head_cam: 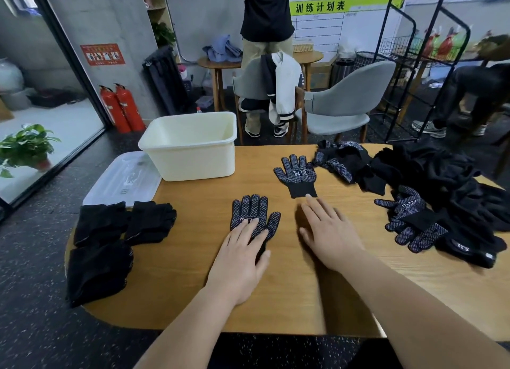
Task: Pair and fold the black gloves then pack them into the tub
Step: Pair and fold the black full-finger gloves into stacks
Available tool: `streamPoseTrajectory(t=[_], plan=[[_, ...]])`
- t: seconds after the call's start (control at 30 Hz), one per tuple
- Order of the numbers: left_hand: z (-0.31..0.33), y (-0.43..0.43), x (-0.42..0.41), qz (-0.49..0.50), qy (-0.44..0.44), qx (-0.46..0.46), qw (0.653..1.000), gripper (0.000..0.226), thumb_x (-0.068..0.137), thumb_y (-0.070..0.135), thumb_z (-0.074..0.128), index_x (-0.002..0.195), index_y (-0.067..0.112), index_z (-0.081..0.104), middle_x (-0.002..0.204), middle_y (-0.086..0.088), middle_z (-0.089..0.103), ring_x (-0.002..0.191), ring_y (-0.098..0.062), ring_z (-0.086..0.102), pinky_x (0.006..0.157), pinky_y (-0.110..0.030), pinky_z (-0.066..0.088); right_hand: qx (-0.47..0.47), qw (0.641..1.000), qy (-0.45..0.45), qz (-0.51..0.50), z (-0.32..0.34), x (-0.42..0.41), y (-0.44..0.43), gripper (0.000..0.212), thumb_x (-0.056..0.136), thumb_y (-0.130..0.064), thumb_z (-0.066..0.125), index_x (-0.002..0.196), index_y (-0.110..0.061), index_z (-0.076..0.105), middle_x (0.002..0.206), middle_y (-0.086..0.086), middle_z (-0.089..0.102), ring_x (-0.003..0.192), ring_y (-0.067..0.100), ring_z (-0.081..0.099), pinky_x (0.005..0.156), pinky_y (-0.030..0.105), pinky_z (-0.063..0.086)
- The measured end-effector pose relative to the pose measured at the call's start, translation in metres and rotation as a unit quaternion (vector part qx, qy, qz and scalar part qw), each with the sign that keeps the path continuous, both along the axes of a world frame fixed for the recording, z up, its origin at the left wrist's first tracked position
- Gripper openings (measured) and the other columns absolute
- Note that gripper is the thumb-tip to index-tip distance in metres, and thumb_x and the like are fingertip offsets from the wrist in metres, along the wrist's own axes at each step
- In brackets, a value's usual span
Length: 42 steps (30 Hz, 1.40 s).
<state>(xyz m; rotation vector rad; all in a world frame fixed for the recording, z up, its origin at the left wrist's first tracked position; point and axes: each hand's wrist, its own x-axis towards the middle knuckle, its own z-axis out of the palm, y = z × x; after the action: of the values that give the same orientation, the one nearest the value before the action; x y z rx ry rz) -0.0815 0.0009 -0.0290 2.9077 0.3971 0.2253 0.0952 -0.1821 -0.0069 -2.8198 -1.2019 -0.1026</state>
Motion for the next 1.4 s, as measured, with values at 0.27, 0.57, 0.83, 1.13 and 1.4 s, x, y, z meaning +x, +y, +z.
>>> streamPoseTrajectory(t=[0.27, 0.57, 0.83, 1.13, 1.4], plan=[[0.000, 0.001, 0.000, 0.004, 0.000, -0.005, 1.000, 0.066, 0.107, 0.067, 0.017, 0.166, 0.040, 0.025, 0.176, 0.013, 0.009, 0.161, -0.007, -0.007, 0.133, -0.038, 0.005, -0.040, 0.998, 0.025, -0.031, 0.008, 0.024, 0.043, 0.069, 0.107, -0.063, 0.022, 0.157, -0.020, 0.041, 0.164, 0.001, 0.038, 0.153, 0.022, 0.031, 0.127, 0.043, 0.022], [-0.002, -0.002, 0.000, 0.019, -0.006, -0.011, 1.000, 0.064, 0.106, 0.066, 0.020, 0.163, 0.040, 0.034, 0.174, 0.012, 0.016, 0.161, -0.009, 0.001, 0.132, -0.039, 0.011, 0.064, 0.992, -0.105, -0.027, -0.013, -0.032, 0.006, 0.038, 0.102, -0.042, 0.035, 0.100, -0.023, 0.067, 0.098, -0.002, 0.063, 0.095, 0.025, 0.058, 0.086, 0.041, 0.046], [0.002, -0.005, -0.004, -0.001, -0.006, 0.019, 1.000, 0.063, 0.109, 0.062, 0.020, 0.165, 0.036, 0.029, 0.176, 0.011, 0.010, 0.162, -0.010, -0.008, 0.133, -0.036, 0.002, 0.112, 0.992, -0.049, -0.007, -0.010, -0.041, -0.015, 0.034, 0.104, -0.039, 0.050, 0.128, -0.023, 0.067, 0.132, 0.004, 0.059, 0.126, 0.029, 0.054, 0.101, 0.041, 0.050], [0.003, -0.005, -0.003, -0.022, -0.002, 0.045, 0.999, 0.061, 0.109, 0.062, 0.017, 0.165, 0.039, 0.029, 0.176, 0.009, 0.013, 0.162, -0.013, -0.001, 0.132, -0.040, 0.006, 0.037, 0.997, 0.035, -0.050, 0.003, -0.042, -0.006, 0.058, 0.110, -0.054, 0.018, 0.161, -0.032, 0.034, 0.174, 0.001, 0.020, 0.160, 0.028, 0.012, 0.127, 0.045, 0.023], [-0.001, 0.000, 0.004, -0.037, 0.075, 0.058, 0.995, 0.070, 0.104, 0.074, 0.003, 0.166, 0.044, -0.009, 0.176, 0.005, -0.018, 0.160, -0.019, -0.025, 0.132, -0.047, -0.005, -0.050, 0.991, 0.091, -0.089, -0.014, 0.002, 0.012, 0.076, 0.101, -0.073, 0.004, 0.167, -0.037, -0.008, 0.175, 0.001, -0.017, 0.161, 0.027, -0.018, 0.131, 0.049, -0.003]])
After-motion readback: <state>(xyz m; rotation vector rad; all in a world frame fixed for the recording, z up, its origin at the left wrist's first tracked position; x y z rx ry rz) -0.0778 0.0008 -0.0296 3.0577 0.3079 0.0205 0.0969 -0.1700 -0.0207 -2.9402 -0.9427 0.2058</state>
